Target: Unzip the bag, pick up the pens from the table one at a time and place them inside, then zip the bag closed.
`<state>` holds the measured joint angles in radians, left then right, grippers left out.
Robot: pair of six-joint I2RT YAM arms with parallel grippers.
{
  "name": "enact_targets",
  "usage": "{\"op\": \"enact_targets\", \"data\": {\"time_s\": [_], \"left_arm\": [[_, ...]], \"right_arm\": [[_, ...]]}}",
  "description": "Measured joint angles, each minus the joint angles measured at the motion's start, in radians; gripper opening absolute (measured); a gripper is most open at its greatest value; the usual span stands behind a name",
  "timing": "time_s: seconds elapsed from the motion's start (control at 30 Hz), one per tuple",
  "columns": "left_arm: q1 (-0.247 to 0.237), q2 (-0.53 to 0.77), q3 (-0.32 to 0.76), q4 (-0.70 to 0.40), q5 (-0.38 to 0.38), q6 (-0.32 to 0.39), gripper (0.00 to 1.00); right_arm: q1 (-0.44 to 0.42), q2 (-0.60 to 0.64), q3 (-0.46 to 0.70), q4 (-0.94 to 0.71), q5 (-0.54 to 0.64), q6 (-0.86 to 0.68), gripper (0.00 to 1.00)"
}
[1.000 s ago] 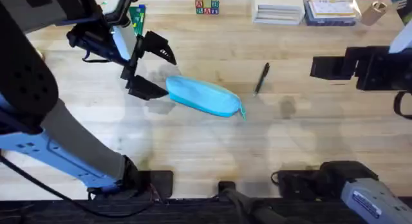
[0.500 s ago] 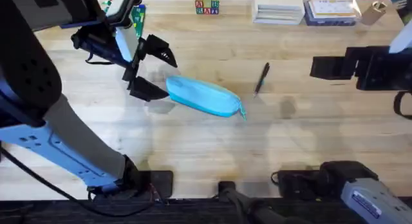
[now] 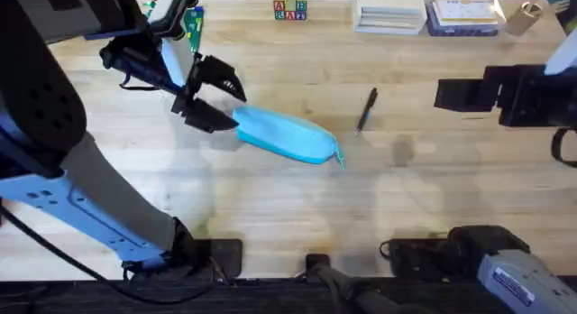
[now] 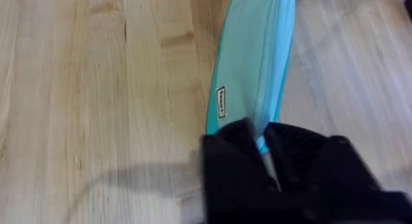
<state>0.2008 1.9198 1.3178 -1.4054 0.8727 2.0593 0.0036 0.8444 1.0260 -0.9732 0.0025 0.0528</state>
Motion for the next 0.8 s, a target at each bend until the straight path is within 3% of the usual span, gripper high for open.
{"op": "enact_targets", "data": {"time_s": [0.13,0.17,0.63,0.8], "left_arm": [[0.000,0.000,0.000,0.004,0.003,0.000,0.137],[0.000,0.000,0.000,0.006,0.004,0.000,0.066],[0.000,0.000,0.000,0.006,0.006,0.000,0.041],[0.000,0.000,0.000,0.006,0.006,0.000,0.041]], "right_arm": [[0.000,0.000,0.000,0.000,0.000,0.000,0.998],[0.000,0.000,0.000,0.000,0.000,0.000,0.998],[0.000,0.000,0.000,0.000,-0.008,-0.002,0.998],[0.000,0.000,0.000,0.000,-0.134,-0.084,0.998]]}}
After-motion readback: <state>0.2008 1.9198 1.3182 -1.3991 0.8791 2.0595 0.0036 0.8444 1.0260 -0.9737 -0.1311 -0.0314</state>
